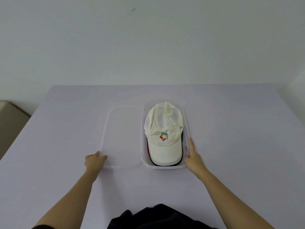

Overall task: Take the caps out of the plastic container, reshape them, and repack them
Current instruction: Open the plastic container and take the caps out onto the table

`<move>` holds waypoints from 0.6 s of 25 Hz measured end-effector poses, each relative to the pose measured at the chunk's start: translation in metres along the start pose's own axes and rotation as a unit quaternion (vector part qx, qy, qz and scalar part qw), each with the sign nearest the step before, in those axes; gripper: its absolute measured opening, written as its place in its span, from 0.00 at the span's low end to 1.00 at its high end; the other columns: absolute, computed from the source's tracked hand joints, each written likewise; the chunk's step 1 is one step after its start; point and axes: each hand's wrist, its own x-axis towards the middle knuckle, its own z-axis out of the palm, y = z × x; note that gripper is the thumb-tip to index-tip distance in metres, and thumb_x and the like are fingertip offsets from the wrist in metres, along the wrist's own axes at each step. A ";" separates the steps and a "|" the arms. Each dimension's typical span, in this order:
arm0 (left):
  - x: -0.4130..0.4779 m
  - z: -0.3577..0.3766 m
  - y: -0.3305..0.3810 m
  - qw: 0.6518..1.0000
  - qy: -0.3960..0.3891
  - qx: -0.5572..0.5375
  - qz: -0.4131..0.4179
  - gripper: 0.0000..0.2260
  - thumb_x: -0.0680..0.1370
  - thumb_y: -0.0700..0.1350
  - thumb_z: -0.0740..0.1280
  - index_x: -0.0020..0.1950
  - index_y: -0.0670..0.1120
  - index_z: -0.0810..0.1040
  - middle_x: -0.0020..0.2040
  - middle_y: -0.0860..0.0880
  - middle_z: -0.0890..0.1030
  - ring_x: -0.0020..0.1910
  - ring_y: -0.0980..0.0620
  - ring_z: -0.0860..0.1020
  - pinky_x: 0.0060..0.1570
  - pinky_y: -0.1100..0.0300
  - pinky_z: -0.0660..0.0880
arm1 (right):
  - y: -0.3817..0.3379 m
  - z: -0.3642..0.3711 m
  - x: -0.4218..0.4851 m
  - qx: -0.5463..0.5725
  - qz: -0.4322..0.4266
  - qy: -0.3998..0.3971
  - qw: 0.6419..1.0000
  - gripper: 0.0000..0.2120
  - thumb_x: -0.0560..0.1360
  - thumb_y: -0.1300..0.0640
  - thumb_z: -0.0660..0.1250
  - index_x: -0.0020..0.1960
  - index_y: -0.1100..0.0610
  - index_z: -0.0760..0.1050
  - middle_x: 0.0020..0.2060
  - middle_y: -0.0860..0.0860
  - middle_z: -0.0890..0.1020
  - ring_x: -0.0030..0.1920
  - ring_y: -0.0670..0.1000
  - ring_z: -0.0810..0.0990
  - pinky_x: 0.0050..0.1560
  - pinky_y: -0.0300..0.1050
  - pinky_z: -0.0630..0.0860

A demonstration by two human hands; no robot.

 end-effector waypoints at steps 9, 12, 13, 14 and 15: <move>-0.060 0.071 0.083 0.955 -0.003 0.084 0.284 0.25 0.82 0.45 0.57 0.76 0.38 0.55 0.76 0.40 0.59 0.75 0.43 0.58 0.73 0.53 0.55 | -0.041 -0.004 0.010 -0.412 -0.309 -0.039 0.857 0.41 0.70 0.61 0.67 0.76 0.52 0.49 0.77 0.53 0.44 0.77 0.54 0.42 0.74 0.48 0.48; -0.084 0.105 0.103 0.953 -0.095 0.049 0.282 0.28 0.82 0.50 0.55 0.78 0.41 0.48 0.76 0.41 0.60 0.74 0.43 0.62 0.70 0.52 0.59 | -0.050 0.005 0.023 -0.485 -0.235 -0.124 0.833 0.51 0.68 0.53 0.72 0.76 0.47 0.39 0.75 0.49 0.33 0.75 0.56 0.32 0.74 0.60 0.48; -0.087 0.112 0.103 0.956 -0.108 0.045 0.271 0.29 0.82 0.50 0.55 0.78 0.42 0.46 0.75 0.40 0.62 0.72 0.42 0.64 0.67 0.53 0.62 | -0.052 0.008 0.027 -0.504 -0.216 -0.138 0.825 0.54 0.67 0.51 0.74 0.76 0.47 0.37 0.75 0.49 0.31 0.75 0.57 0.32 0.73 0.61 0.50; -0.090 0.116 0.101 0.958 -0.111 0.043 0.262 0.28 0.82 0.49 0.54 0.78 0.43 0.46 0.74 0.40 0.64 0.71 0.41 0.66 0.65 0.53 0.64 | -0.054 0.011 0.029 -0.521 -0.207 -0.146 0.815 0.56 0.66 0.50 0.75 0.76 0.47 0.36 0.74 0.51 0.30 0.75 0.59 0.32 0.73 0.62 0.55; -0.090 0.118 0.098 0.960 -0.104 0.043 0.255 0.27 0.82 0.49 0.54 0.78 0.44 0.46 0.72 0.39 0.67 0.69 0.40 0.68 0.63 0.51 0.65 | -0.056 0.012 0.031 -0.537 -0.202 -0.149 0.805 0.57 0.65 0.50 0.76 0.76 0.49 0.35 0.75 0.53 0.31 0.75 0.61 0.33 0.72 0.61 0.59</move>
